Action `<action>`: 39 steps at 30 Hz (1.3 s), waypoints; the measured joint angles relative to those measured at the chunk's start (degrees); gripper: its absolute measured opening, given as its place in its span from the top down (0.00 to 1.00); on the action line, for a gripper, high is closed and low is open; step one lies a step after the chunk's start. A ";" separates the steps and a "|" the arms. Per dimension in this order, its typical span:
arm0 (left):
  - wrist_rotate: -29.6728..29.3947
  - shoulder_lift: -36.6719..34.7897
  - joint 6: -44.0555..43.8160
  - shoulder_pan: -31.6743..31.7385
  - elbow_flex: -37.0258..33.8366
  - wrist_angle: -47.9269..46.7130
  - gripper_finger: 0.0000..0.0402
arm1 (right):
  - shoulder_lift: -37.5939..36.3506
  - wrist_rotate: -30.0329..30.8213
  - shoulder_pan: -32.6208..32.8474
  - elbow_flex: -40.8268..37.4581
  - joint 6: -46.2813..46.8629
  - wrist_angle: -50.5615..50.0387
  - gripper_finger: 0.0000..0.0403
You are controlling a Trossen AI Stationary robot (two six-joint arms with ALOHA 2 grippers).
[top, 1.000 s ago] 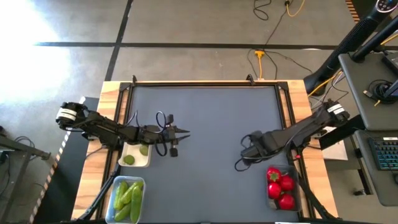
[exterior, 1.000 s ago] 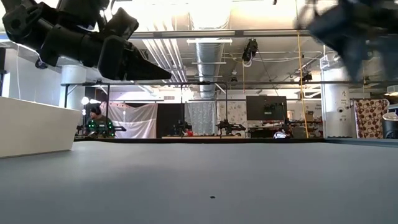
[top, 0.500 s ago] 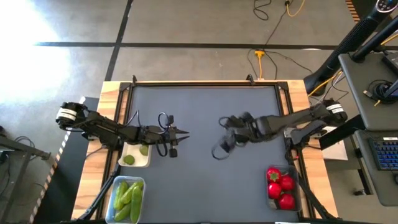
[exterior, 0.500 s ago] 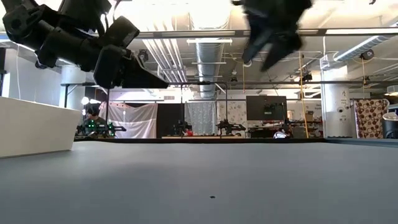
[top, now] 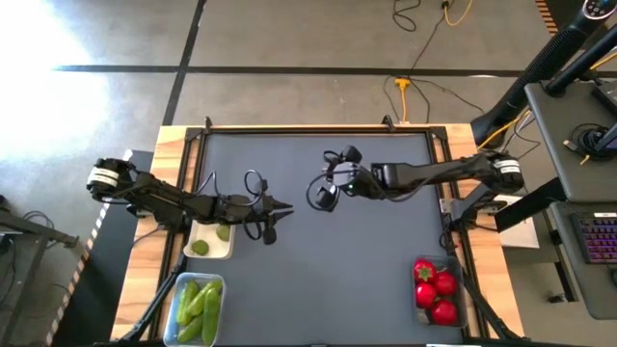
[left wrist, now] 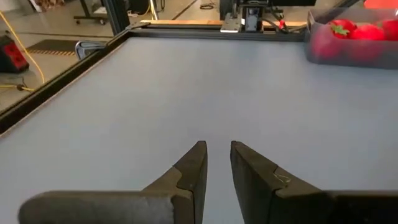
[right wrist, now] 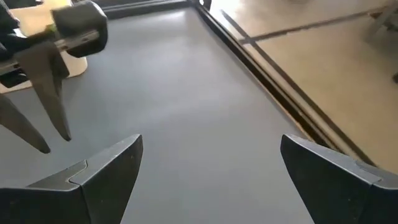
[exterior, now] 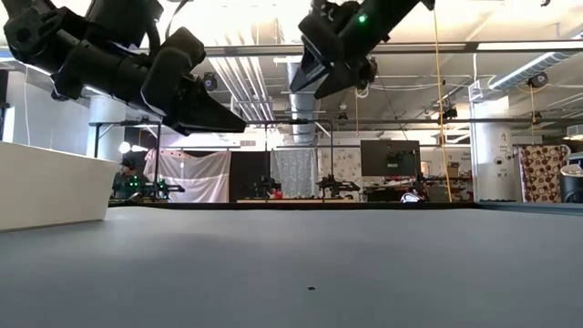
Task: Sort produce into baskets
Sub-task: Return to Home Position
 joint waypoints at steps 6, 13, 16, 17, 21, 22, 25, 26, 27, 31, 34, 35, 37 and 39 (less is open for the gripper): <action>-0.08 0.00 3.70 0.13 -0.02 1.13 0.86 | 1.09 -0.19 -0.21 -0.07 0.40 -2.41 0.07; -0.26 -2.75 9.82 0.99 -0.04 2.33 0.86 | 0.74 -0.57 0.03 -0.07 -1.55 -9.88 0.07; -1.40 -5.91 12.06 1.18 -0.04 0.73 0.86 | -0.16 -0.55 0.03 -0.15 -3.73 -12.73 0.07; -2.12 -7.11 12.67 1.18 -0.04 -0.64 0.86 | -0.66 -0.57 0.01 -0.39 -4.15 -13.24 0.07; -3.35 -13.02 13.50 1.25 -0.04 -7.81 0.86 | -4.49 -2.85 -0.10 -3.83 -6.87 -12.81 0.07; -3.50 -14.44 13.26 1.25 -0.04 -9.26 0.86 | -5.87 -4.13 -0.20 -5.01 -7.51 -12.30 0.07; -3.50 -18.60 12.31 1.25 -0.07 -14.37 0.86 | -11.67 -8.65 -0.32 -10.38 -8.19 -8.52 0.07; -3.50 -19.91 11.92 1.25 -0.07 -15.86 0.86 | -13.96 -10.23 -0.35 -12.49 -8.24 -6.64 0.07; -3.50 -21.14 11.51 1.25 -0.15 -17.71 0.86 | -16.41 -11.20 -0.34 -14.81 -8.28 -4.84 0.07; -3.45 -25.07 9.22 1.25 -0.94 -21.71 0.86 | -28.19 -11.66 -0.32 -24.79 -8.18 2.24 0.07; -2.43 -27.43 7.97 1.27 -2.73 -21.58 0.86 | -38.86 -11.90 -0.16 -33.15 -8.10 8.58 0.07; -2.34 -28.26 7.94 1.25 -3.53 -21.39 0.86 | -42.64 -12.55 0.11 -35.94 -7.74 11.02 0.07; -2.27 -30.11 7.69 1.25 -5.52 -20.00 0.86 | -50.10 -13.71 0.74 -41.32 -6.43 14.80 0.07; -2.27 -32.39 7.15 1.25 -7.54 -18.07 0.86 | -57.13 -13.74 1.24 -47.20 -4.56 18.77 0.07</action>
